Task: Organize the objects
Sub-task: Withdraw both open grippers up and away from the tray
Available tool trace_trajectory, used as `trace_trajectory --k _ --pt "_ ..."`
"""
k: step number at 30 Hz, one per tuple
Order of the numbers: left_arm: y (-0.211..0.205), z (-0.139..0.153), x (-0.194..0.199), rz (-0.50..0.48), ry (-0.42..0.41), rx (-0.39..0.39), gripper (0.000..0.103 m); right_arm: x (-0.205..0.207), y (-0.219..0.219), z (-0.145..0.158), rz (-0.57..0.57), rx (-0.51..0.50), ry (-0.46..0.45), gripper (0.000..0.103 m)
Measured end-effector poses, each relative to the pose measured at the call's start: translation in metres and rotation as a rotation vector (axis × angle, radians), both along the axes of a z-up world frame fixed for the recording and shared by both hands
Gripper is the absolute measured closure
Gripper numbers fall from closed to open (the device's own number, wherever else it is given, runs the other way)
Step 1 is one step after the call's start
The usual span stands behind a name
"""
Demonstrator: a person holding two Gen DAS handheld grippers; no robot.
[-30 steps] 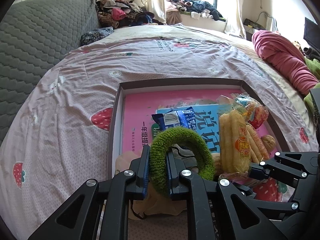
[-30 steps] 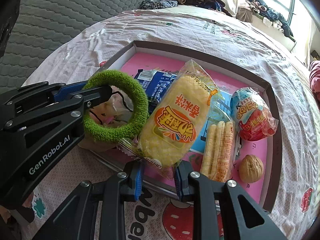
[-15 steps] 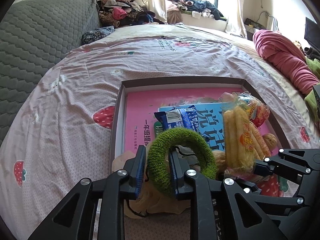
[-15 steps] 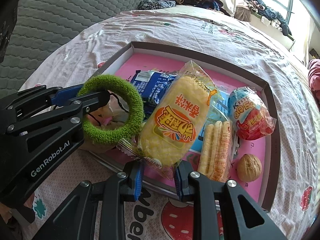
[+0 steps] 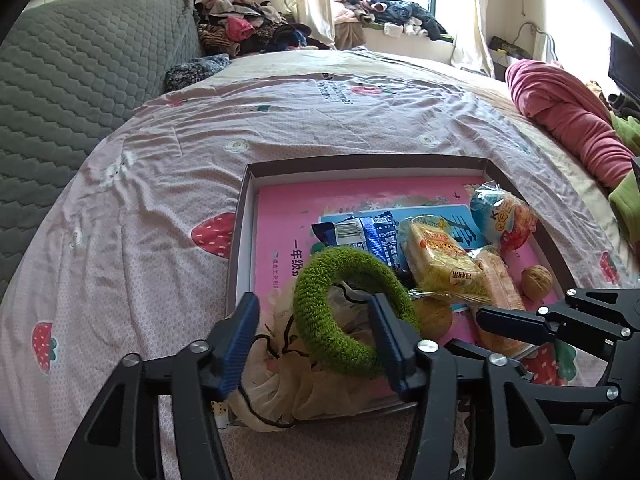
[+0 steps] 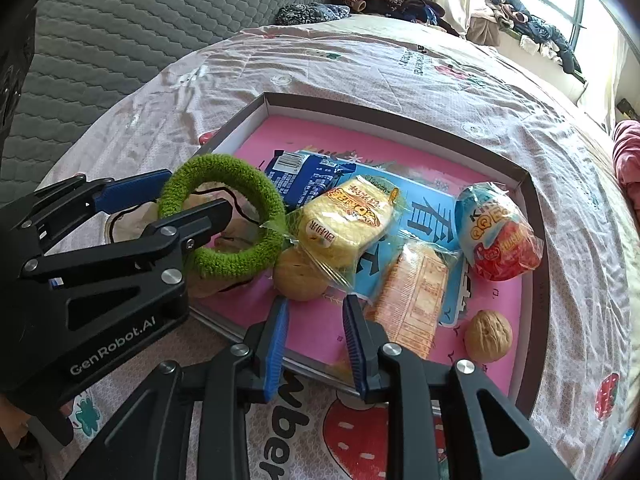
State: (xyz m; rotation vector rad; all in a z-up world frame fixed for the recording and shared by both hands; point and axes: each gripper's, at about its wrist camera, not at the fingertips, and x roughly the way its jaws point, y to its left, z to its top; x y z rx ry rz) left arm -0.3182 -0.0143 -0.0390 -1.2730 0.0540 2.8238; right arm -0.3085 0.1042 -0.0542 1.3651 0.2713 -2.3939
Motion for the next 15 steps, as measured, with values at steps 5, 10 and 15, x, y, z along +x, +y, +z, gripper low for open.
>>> trace_trajectory --k 5,10,15 --pt "-0.0014 0.0038 0.0009 0.007 0.006 -0.008 0.028 0.0014 0.0002 0.0032 -0.002 0.0 0.003 0.071" --pt "-0.0026 0.0058 0.0016 0.01 0.006 -0.012 0.026 0.0027 -0.0004 0.0069 -0.002 0.001 0.008 0.07" --pt "-0.0057 0.0073 0.0033 0.018 0.001 -0.014 0.024 0.0052 0.0007 0.0102 0.0 0.003 0.015 0.066"
